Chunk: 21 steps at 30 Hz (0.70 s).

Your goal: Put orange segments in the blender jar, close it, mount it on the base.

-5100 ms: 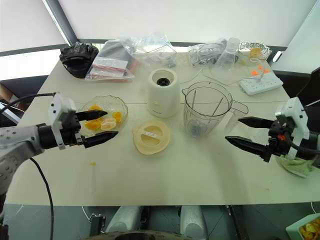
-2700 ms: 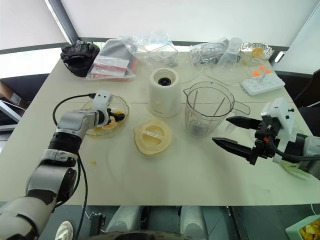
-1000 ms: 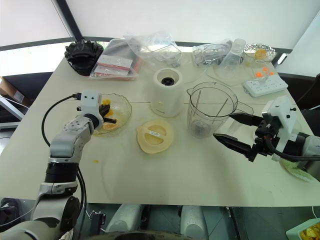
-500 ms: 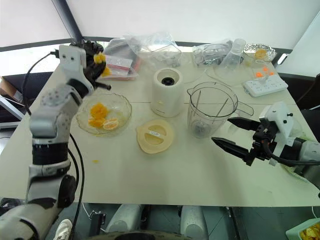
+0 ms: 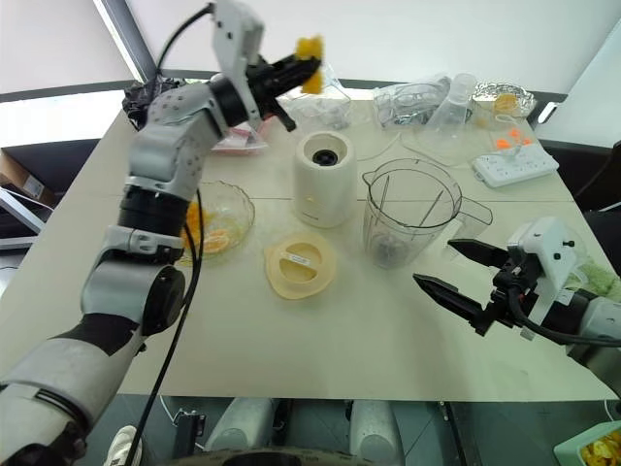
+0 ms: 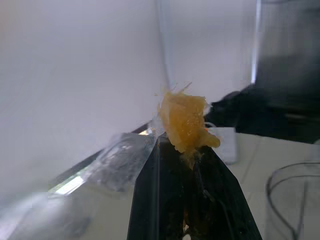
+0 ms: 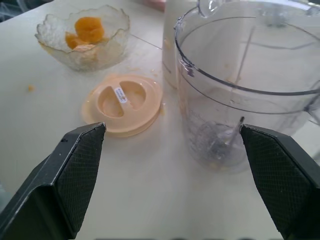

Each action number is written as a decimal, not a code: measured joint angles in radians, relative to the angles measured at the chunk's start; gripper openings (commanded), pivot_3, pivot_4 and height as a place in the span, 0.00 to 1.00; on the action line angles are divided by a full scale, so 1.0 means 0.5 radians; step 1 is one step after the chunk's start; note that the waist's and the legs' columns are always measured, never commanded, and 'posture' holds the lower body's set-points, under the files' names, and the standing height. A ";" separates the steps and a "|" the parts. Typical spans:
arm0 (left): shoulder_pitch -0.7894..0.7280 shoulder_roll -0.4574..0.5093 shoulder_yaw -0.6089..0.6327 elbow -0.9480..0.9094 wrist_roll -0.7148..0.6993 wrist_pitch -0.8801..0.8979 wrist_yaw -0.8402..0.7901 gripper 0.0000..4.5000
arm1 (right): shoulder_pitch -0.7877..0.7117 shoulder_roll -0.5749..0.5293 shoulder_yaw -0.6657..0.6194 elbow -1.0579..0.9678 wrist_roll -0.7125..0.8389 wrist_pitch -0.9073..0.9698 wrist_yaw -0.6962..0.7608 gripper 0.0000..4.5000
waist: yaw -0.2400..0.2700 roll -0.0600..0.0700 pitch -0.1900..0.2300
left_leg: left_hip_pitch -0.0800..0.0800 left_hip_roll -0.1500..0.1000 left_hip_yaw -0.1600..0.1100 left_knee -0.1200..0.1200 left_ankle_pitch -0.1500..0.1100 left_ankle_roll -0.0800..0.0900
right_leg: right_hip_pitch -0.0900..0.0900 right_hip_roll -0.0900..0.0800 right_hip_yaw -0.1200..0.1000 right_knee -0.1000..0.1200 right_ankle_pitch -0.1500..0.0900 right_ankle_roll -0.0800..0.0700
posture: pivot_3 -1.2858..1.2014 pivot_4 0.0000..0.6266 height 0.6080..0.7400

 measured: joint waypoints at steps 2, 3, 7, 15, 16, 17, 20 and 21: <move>-0.116 -0.098 -0.012 0.183 -0.030 -0.012 -0.157 0.03 | 0.066 0.025 -0.047 -0.040 0.000 -0.009 -0.022 1.00 | 0.003 0.000 0.000 | 0.000 0.000 0.000 0.000 0.000 0.000 | 0.000 0.000 0.000 0.000 0.000 0.000 | 0.52 0.24 1.00; -0.161 -0.138 -0.010 0.253 -0.047 -0.017 -0.209 0.03 | 0.088 0.040 -0.061 -0.062 0.001 -0.012 -0.030 1.00 | 0.004 0.000 0.000 | -0.001 0.000 0.000 0.001 0.000 0.000 | 0.000 0.000 -0.002 0.000 0.000 0.000 | 0.52 0.24 1.00; -0.366 -0.319 -0.017 0.619 -0.045 -0.096 -0.414 0.03 | 0.192 0.099 -0.123 -0.166 0.031 -0.024 -0.088 1.00 | 0.002 0.000 0.000 | -0.005 -0.001 0.000 0.005 -0.002 0.003 | 0.000 0.000 -0.002 -0.001 0.000 0.002 | 0.52 0.24 1.00; -0.457 -0.510 -0.108 1.073 0.155 -0.388 -0.593 0.03 | 0.398 0.195 -0.262 -0.304 0.098 -0.048 -0.205 1.00 | 0.003 0.001 0.000 | -0.003 0.001 -0.001 0.005 -0.002 0.004 | -0.001 0.001 -0.002 0.000 0.000 0.002 | 0.52 0.24 1.00; -0.455 -0.527 -0.161 1.145 0.240 -0.479 -0.582 0.09 | 0.429 0.215 -0.285 -0.332 0.106 -0.059 -0.227 1.00 | 0.008 0.000 0.000 | -0.004 0.000 -0.001 0.005 -0.002 0.004 | -0.001 0.001 -0.002 0.000 0.000 0.002 | 0.52 0.24 1.00; -0.448 -0.537 -0.183 1.193 0.285 -0.514 -0.577 0.15 | 0.442 0.221 -0.289 -0.345 0.118 -0.062 -0.238 1.00 | 0.008 0.000 0.000 | -0.004 0.000 -0.001 0.005 -0.002 0.004 | -0.001 0.001 -0.002 0.000 0.000 0.002 | 0.52 0.24 1.00; -0.417 -0.563 -0.217 1.307 0.379 -0.599 -0.573 0.46 | 0.483 0.227 -0.291 -0.380 0.143 -0.084 -0.265 1.00 | 0.004 0.000 0.001 | -0.006 0.000 -0.001 0.005 -0.002 0.004 | -0.002 0.000 -0.002 -0.001 0.000 0.003 | 0.52 0.24 1.00; -0.417 -0.566 -0.218 1.319 0.397 -0.614 -0.573 0.59 | 0.494 0.227 -0.291 -0.380 0.145 -0.094 -0.273 1.00 | 0.002 0.000 0.001 | -0.006 0.000 -0.001 0.005 -0.002 0.004 | -0.003 0.000 -0.002 -0.001 0.000 0.003 | 0.52 0.24 1.00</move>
